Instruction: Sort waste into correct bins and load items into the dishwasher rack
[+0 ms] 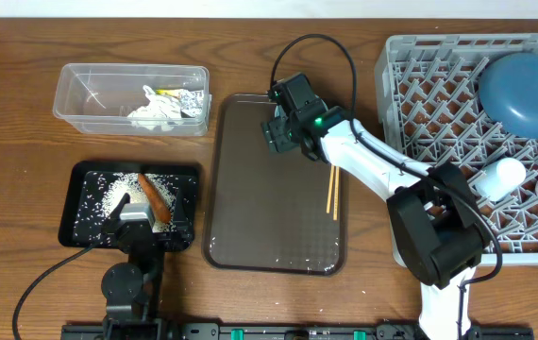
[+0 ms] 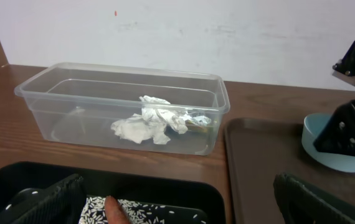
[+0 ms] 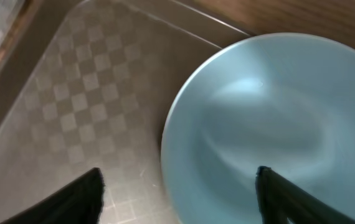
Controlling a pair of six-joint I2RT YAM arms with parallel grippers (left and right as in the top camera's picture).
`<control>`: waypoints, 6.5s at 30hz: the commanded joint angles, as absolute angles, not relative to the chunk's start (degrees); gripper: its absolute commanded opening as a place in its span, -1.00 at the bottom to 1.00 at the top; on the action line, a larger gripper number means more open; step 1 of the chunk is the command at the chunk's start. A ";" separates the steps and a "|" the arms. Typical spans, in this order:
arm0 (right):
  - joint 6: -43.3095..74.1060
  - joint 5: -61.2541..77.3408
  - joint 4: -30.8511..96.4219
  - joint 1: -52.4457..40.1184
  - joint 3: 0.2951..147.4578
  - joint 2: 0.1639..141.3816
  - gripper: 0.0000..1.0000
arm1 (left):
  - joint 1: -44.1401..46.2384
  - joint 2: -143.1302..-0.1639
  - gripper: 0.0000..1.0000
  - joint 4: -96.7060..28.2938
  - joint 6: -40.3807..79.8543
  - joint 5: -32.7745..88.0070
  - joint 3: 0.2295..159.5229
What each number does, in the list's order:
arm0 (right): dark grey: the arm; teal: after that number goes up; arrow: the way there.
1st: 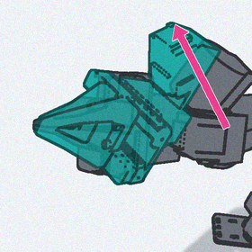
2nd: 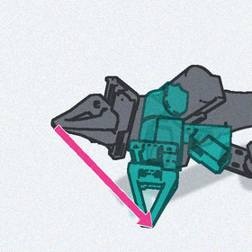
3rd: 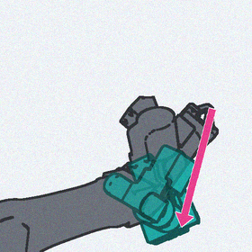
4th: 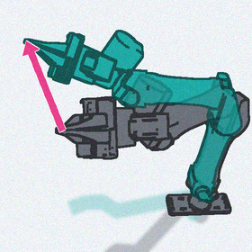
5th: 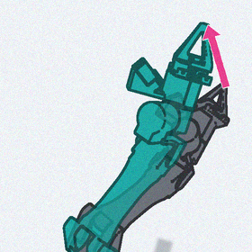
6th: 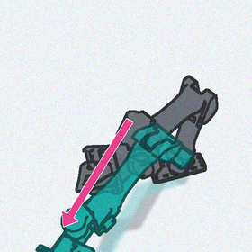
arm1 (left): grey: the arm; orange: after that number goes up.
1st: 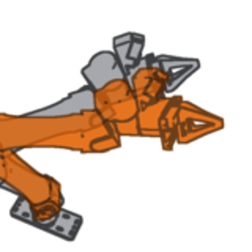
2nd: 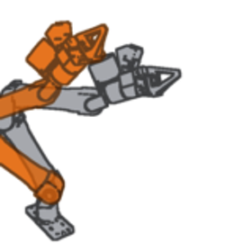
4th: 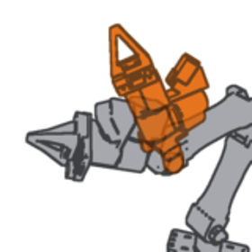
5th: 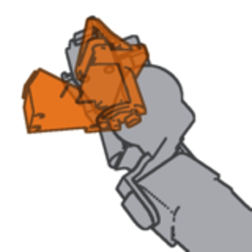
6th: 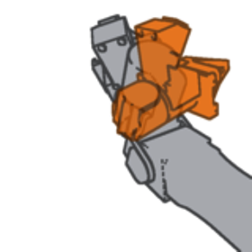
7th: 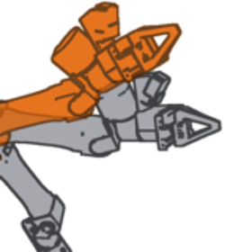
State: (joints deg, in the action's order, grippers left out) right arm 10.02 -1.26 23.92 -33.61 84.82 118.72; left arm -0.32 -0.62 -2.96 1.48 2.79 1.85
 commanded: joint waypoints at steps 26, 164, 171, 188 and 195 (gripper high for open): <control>10.70 -4.49 41.47 -36.40 100.97 115.63 -0.98 | -0.58 -0.25 0.96 -3.99 1.54 2.13 0.34; 36.84 -4.51 34.44 -30.79 70.00 109.14 0.36 | -0.58 -0.25 0.96 -3.99 1.54 2.13 0.34; 36.82 -4.49 33.10 -31.51 70.00 110.21 0.35 | -0.58 -0.25 0.96 -3.99 1.54 2.13 0.34; 36.82 -7.70 31.38 -32.58 70.02 110.76 0.33 | -0.58 -0.25 0.96 -3.99 1.54 2.13 0.34; 36.82 -7.70 31.79 -32.32 70.00 110.76 0.33 | -0.58 -0.25 0.96 -3.99 1.54 2.13 0.34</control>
